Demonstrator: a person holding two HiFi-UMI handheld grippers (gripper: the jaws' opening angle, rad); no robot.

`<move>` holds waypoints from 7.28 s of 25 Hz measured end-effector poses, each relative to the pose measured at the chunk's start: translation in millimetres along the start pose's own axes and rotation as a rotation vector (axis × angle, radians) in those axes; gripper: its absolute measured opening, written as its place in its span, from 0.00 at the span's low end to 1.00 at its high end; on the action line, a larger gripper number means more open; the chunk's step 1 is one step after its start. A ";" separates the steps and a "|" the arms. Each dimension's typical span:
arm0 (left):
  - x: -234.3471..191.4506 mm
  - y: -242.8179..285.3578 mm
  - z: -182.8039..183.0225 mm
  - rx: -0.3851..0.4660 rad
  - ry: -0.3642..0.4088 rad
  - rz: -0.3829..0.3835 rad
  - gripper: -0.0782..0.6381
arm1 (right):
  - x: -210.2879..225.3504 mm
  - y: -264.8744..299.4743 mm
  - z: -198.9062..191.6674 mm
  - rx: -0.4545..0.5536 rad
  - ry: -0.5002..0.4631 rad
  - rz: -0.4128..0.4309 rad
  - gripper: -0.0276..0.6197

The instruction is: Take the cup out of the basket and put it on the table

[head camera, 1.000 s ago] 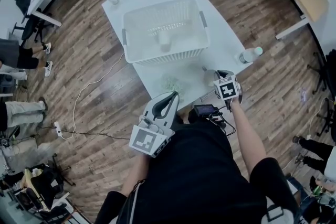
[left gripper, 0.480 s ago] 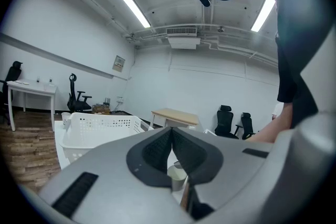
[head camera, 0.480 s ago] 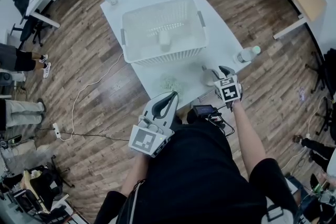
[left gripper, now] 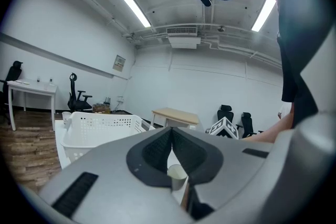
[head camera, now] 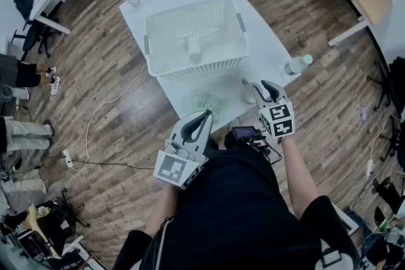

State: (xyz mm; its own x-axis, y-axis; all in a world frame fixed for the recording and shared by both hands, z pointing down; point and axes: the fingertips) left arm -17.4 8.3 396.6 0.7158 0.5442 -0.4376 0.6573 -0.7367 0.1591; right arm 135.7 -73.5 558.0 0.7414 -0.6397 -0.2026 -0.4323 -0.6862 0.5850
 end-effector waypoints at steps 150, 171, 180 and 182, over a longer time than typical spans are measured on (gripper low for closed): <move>-68.6 -0.3 67.4 0.109 0.079 0.019 0.48 | -90.5 -35.0 192.1 0.449 -0.110 0.239 0.08; -32.5 -30.0 8.1 0.058 0.052 0.048 0.48 | -122.6 -66.2 168.7 0.507 -0.069 0.358 0.08; -32.2 -16.6 11.7 0.043 0.107 0.021 0.48 | -103.7 -71.6 171.4 0.530 -0.039 0.340 0.08; -31.4 -14.7 13.1 0.046 0.102 0.016 0.48 | -101.1 -73.2 168.9 0.525 -0.039 0.332 0.08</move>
State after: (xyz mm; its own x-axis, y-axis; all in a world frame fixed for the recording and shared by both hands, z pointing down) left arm -52.7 -3.2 396.4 0.7481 0.5686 -0.3421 0.6356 -0.7621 0.1235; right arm 5.6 -17.0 403.0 0.5087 -0.8538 -0.1106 -0.8388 -0.5205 0.1599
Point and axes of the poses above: the fingertips, and each gripper's own axes: y forward along the fingers, x to its right, z out of its top, and after that the axes turned 15 degrees about -y, right-handed
